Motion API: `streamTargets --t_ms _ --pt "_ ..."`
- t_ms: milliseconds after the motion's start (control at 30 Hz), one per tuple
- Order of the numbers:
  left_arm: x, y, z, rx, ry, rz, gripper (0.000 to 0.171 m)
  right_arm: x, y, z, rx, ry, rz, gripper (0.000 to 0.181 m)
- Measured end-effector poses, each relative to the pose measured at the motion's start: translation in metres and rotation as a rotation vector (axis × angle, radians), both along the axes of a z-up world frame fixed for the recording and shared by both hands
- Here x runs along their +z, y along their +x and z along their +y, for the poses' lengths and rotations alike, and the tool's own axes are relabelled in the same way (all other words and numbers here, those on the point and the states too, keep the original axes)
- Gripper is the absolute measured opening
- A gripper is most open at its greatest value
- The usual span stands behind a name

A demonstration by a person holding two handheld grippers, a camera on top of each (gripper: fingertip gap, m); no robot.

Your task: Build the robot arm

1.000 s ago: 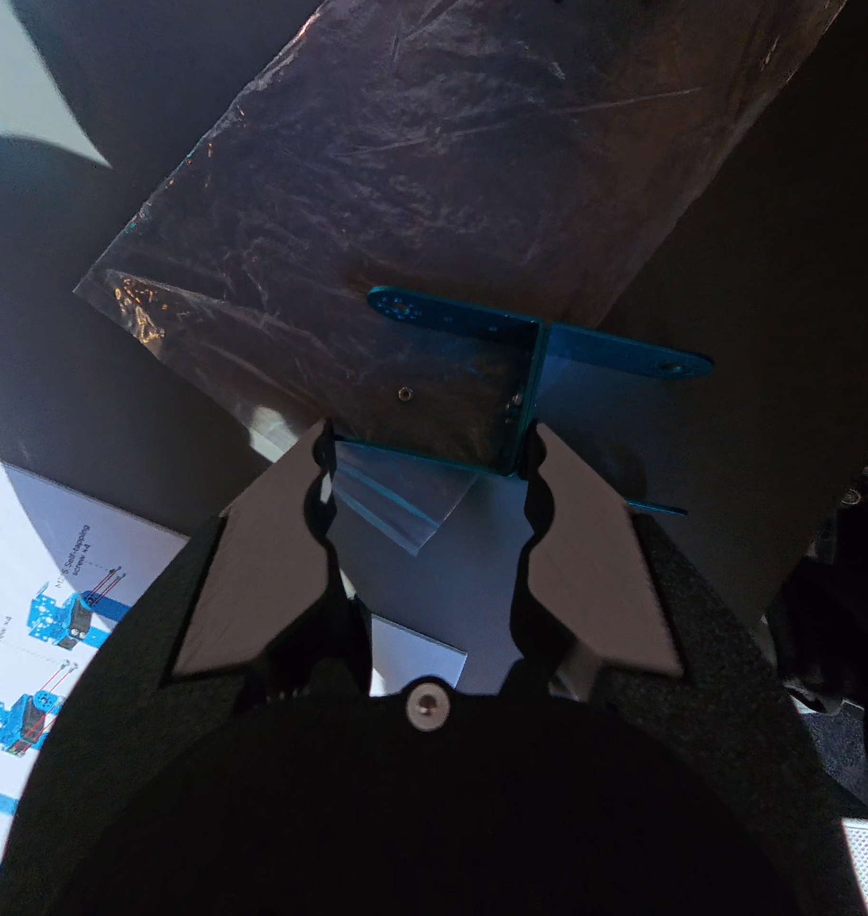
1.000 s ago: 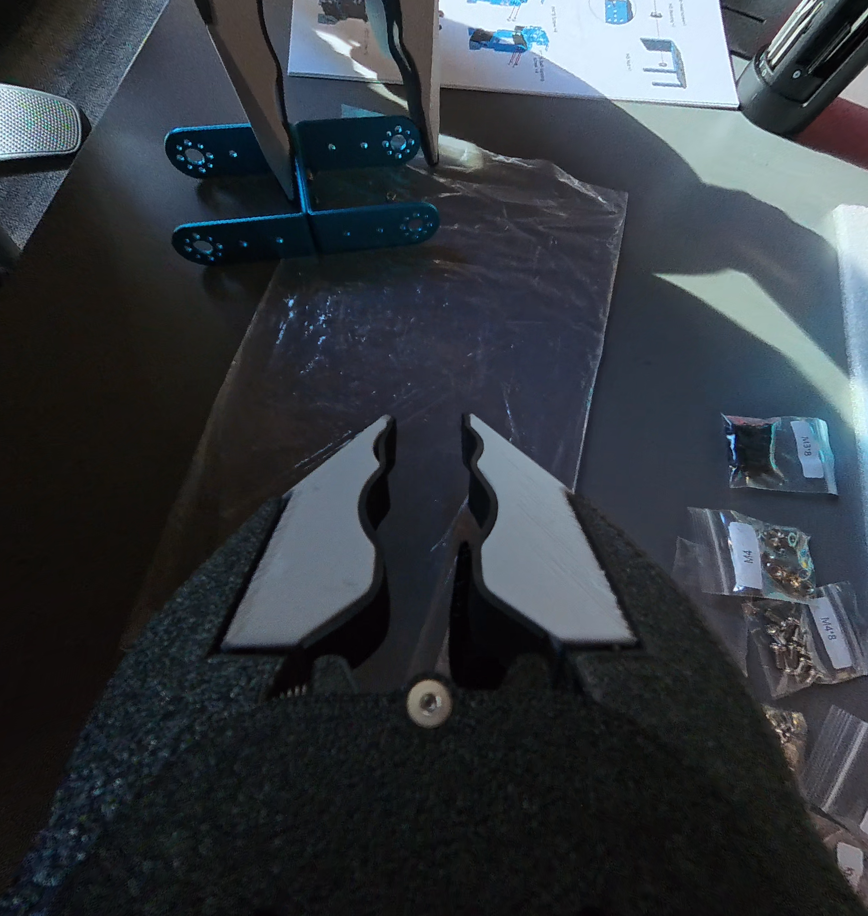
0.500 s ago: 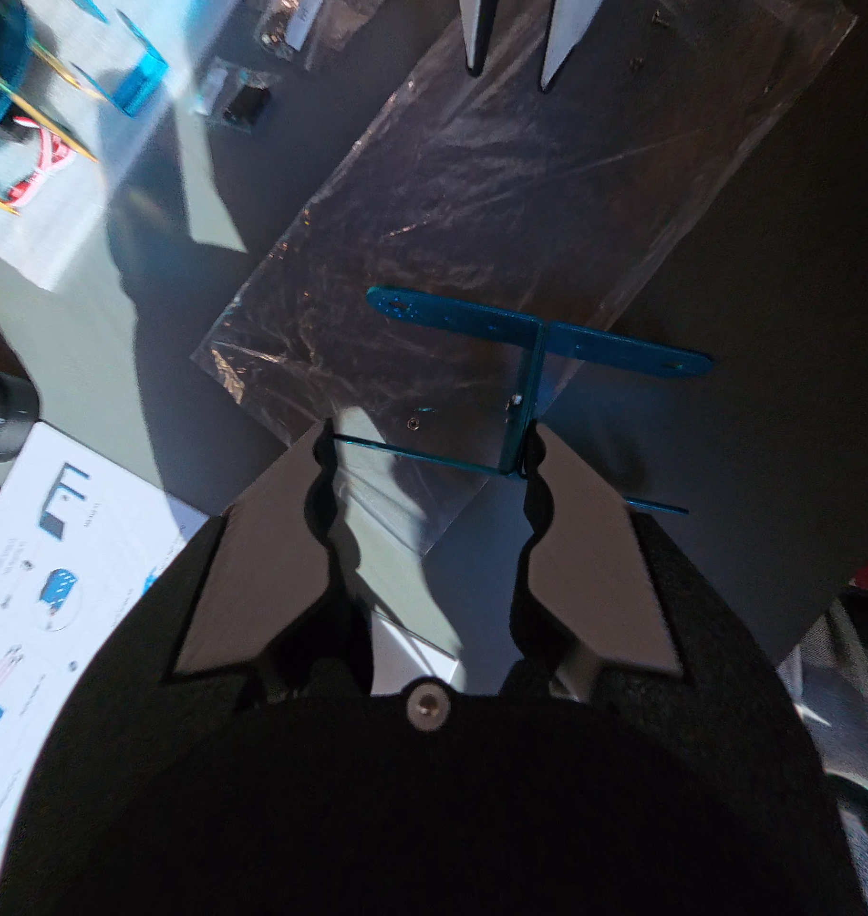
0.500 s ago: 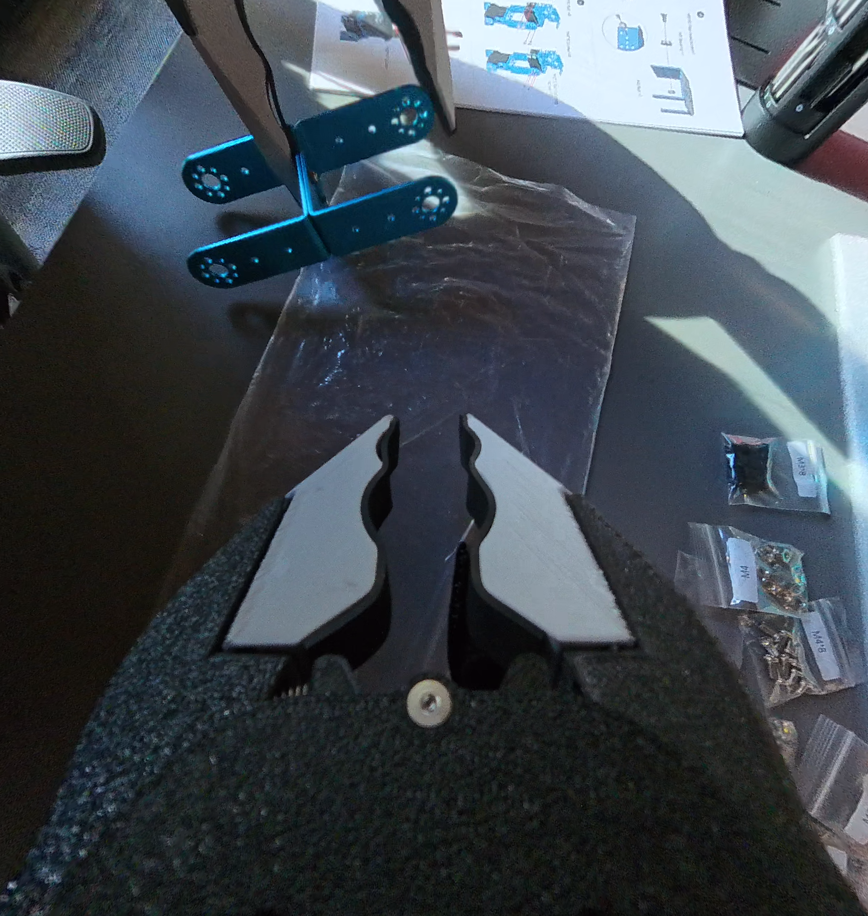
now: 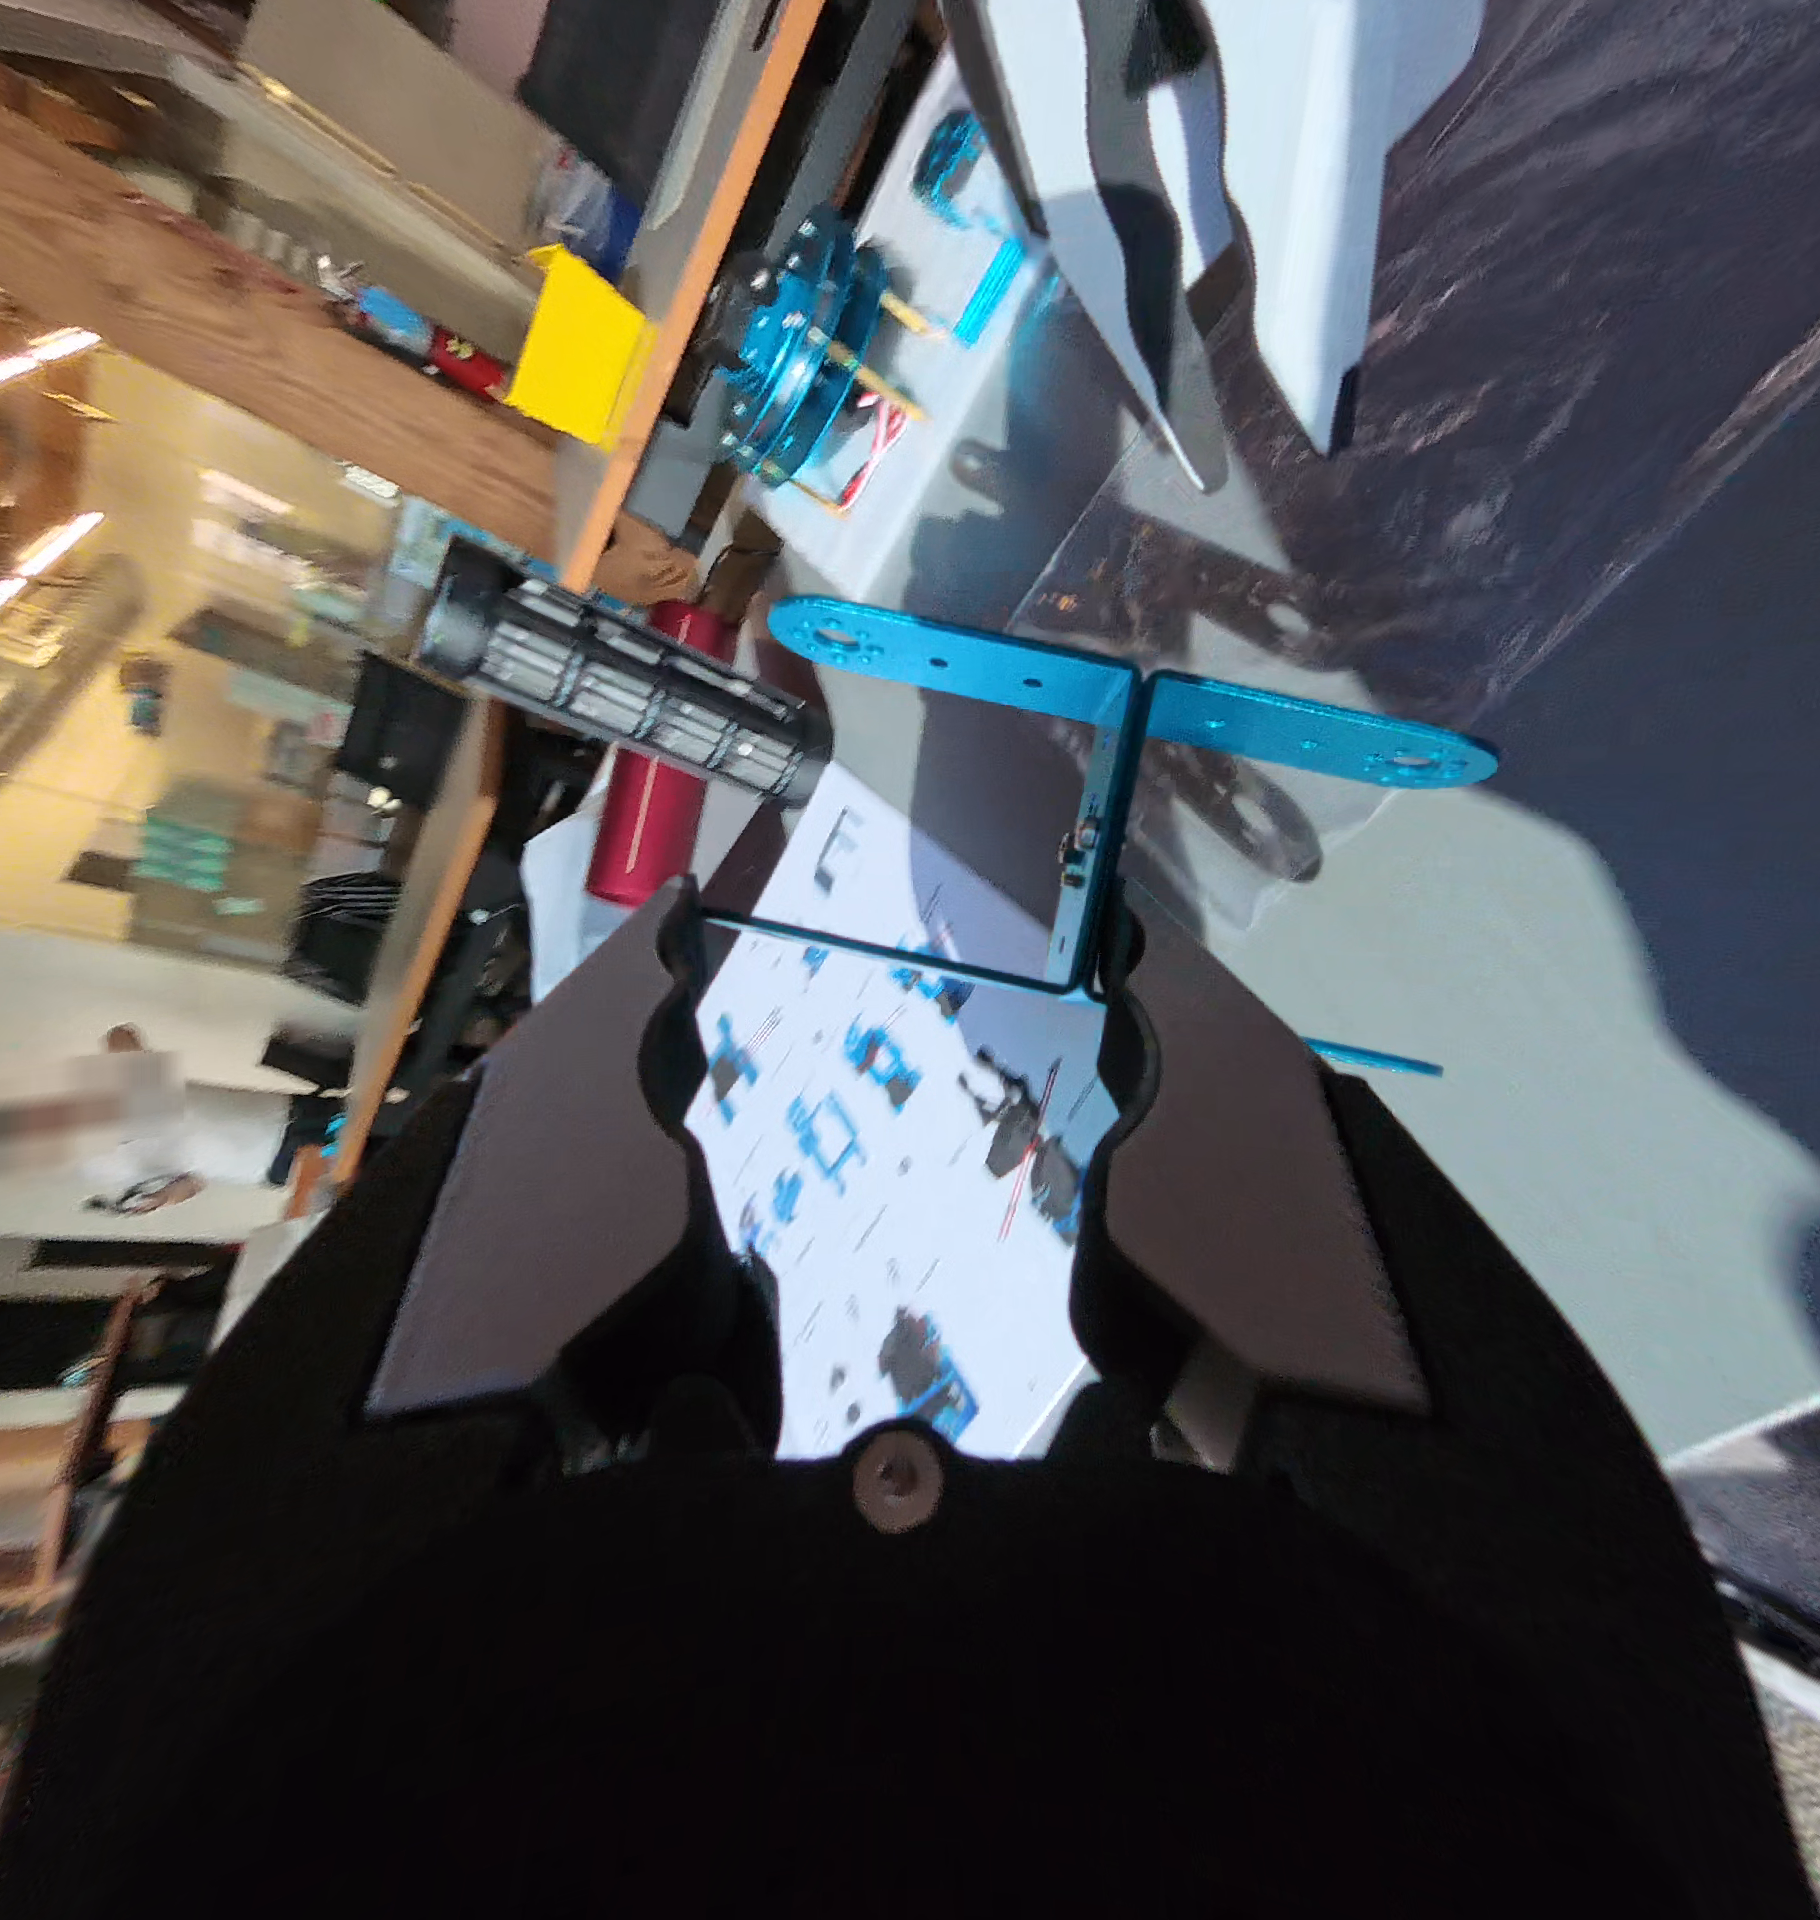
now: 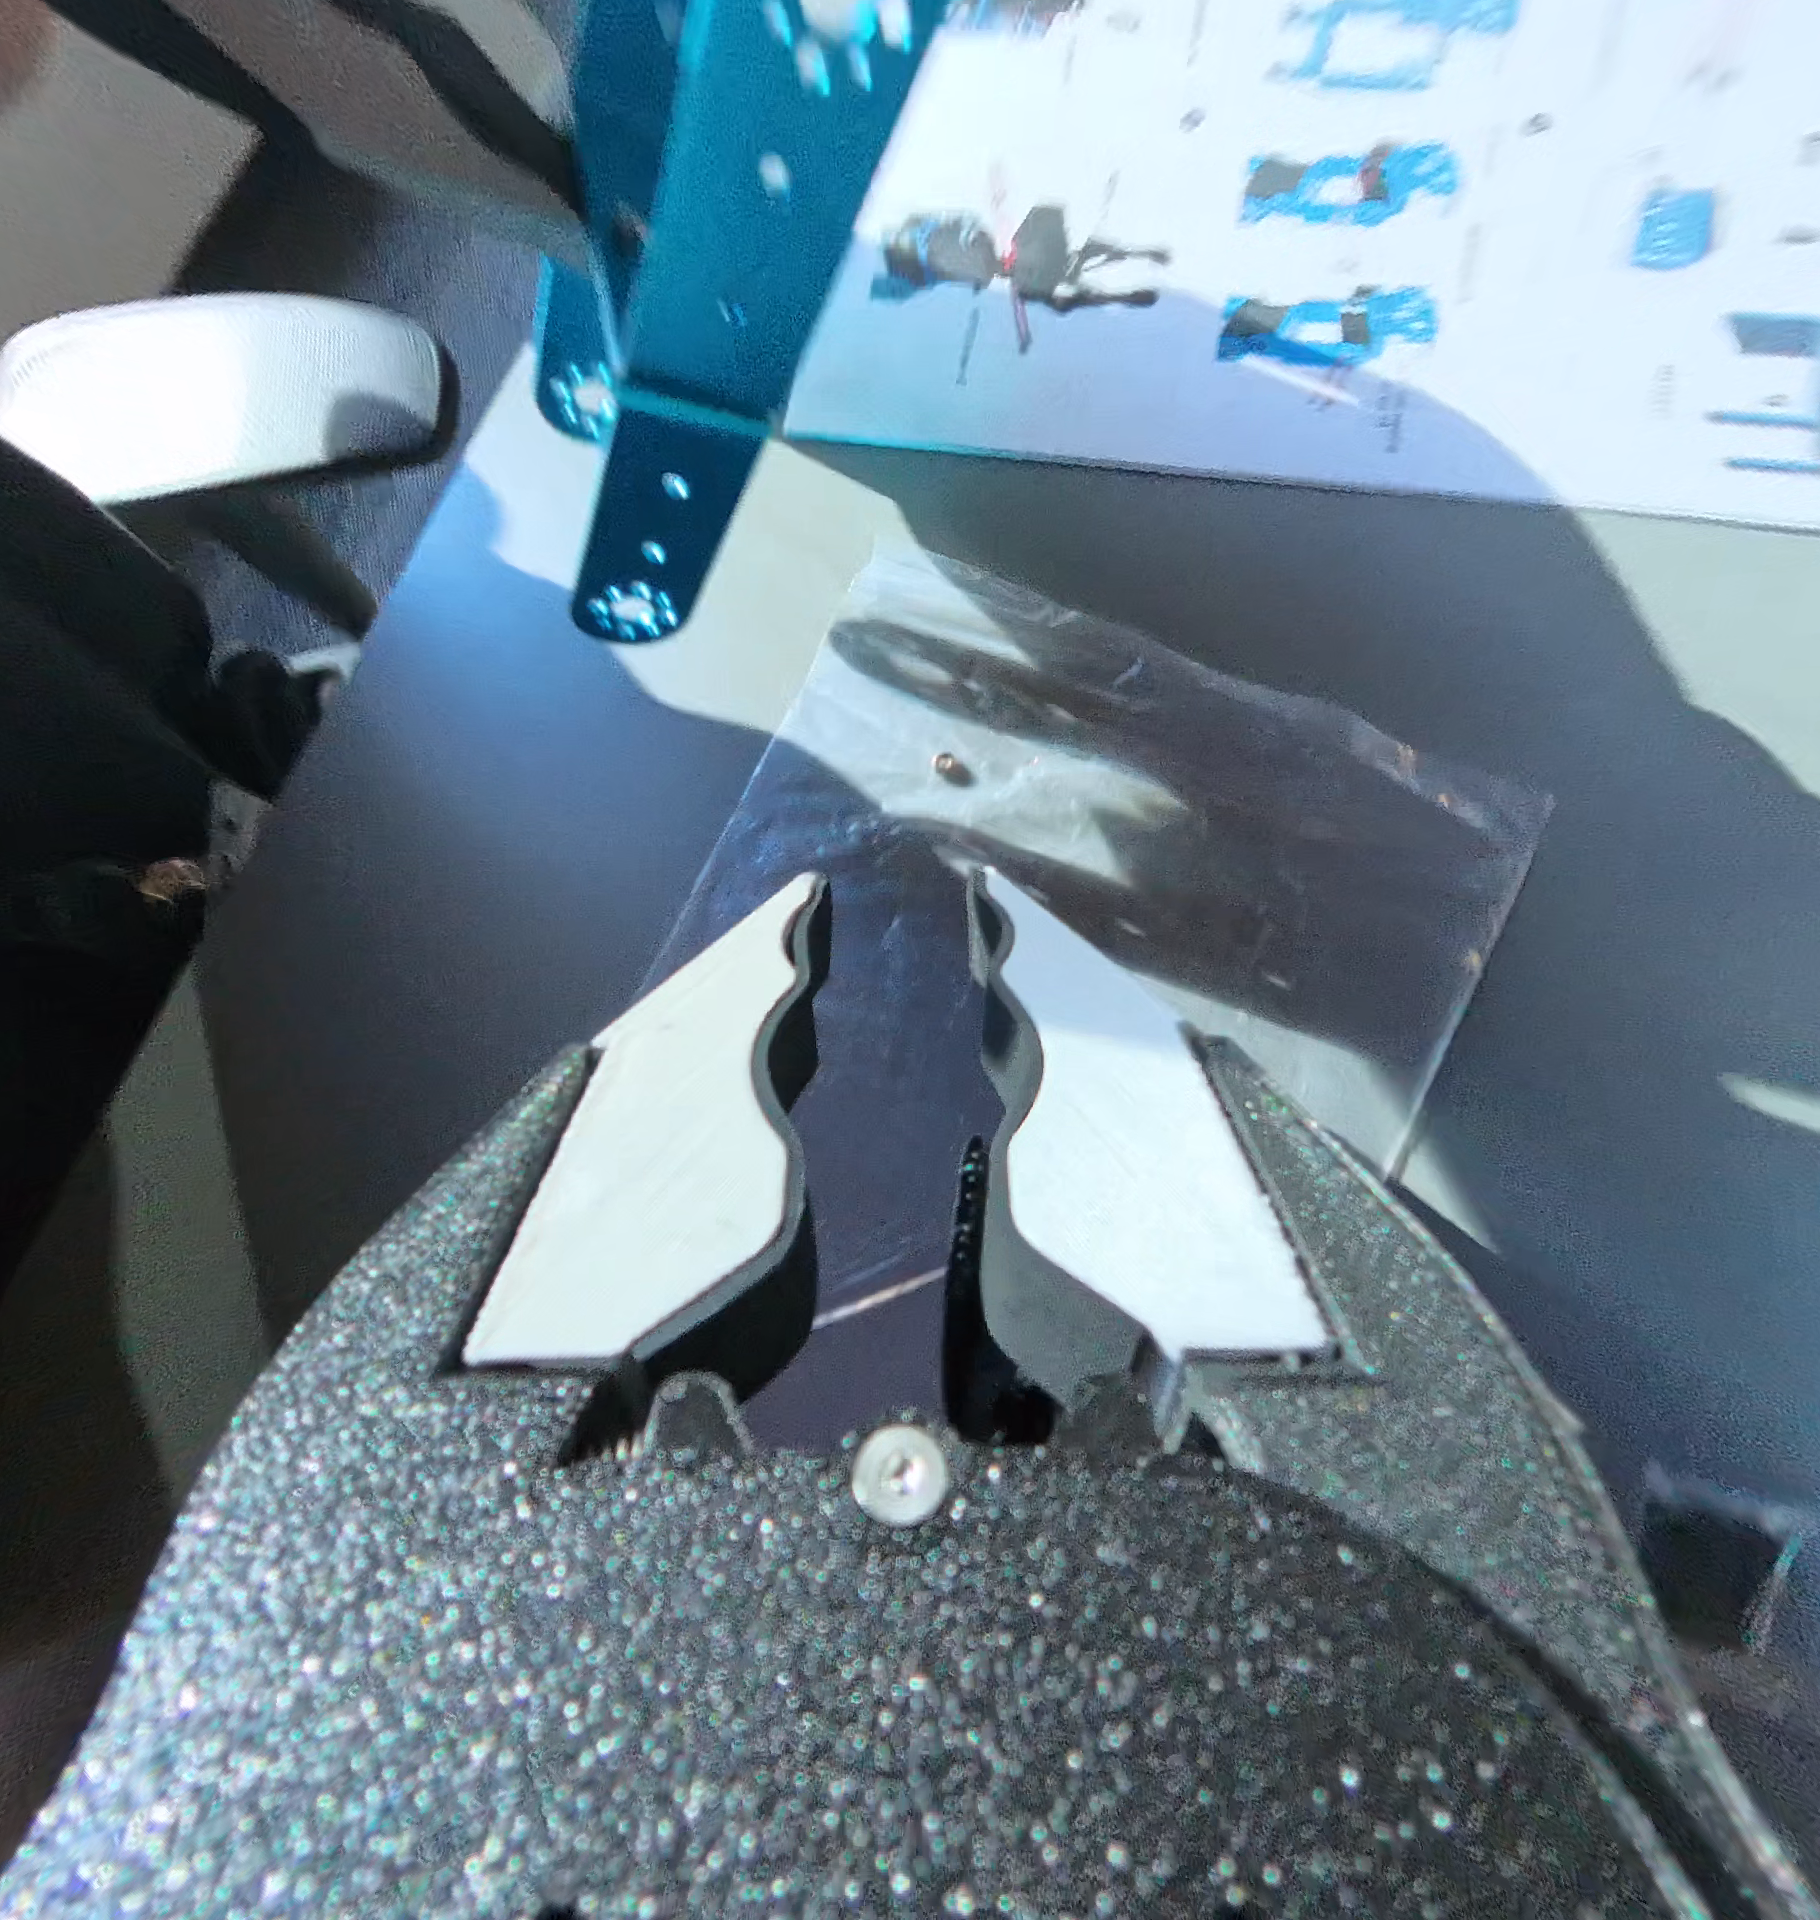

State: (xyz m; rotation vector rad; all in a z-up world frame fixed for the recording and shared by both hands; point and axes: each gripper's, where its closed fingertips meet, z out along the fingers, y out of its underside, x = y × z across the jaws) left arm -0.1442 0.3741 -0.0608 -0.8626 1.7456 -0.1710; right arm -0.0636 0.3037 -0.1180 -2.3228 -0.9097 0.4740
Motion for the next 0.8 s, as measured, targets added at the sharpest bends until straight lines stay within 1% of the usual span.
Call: streamTargets --t_ms 67,133,167,233,300,400,433,467,600,800 --pt "0.004 -0.014 0.006 0.037 0.041 -0.02 0.076 -0.012 -0.012 0.014 0.069 -0.032 -0.081 0.024" --pt "0.004 -0.024 0.005 0.048 0.051 -0.035 0.076 -0.025 -0.019 0.026 0.115 -0.032 -0.168 0.018" --pt "0.005 -0.028 0.005 0.055 0.062 -0.049 0.076 -0.032 -0.023 0.025 0.144 -0.062 -0.201 0.018" --pt "0.004 -0.035 0.006 0.069 0.092 -0.068 0.076 -0.04 -0.022 0.027 0.167 -0.062 -0.277 0.016" --pt "0.007 -0.041 0.006 0.076 0.131 -0.107 0.076 -0.041 -0.024 0.027 0.18 -0.07 -0.289 0.016" --pt "0.008 -0.047 0.001 0.066 0.14 -0.153 0.076 -0.036 -0.029 0.031 0.171 -0.079 -0.257 0.014" --pt "0.009 -0.048 0.0 0.066 0.149 -0.17 0.076 -0.037 -0.029 0.032 0.172 -0.088 -0.257 0.012" --pt "0.01 -0.05 0.0 0.074 0.162 -0.185 0.076 -0.04 -0.025 0.033 0.166 -0.099 -0.284 0.011" --pt "0.008 -0.055 -0.003 0.073 0.214 -0.205 0.076 -0.044 -0.023 0.031 0.175 -0.135 -0.293 0.012" --pt "0.009 -0.058 -0.006 0.065 0.215 -0.235 0.076 -0.045 -0.026 0.03 0.186 -0.147 -0.288 0.012"
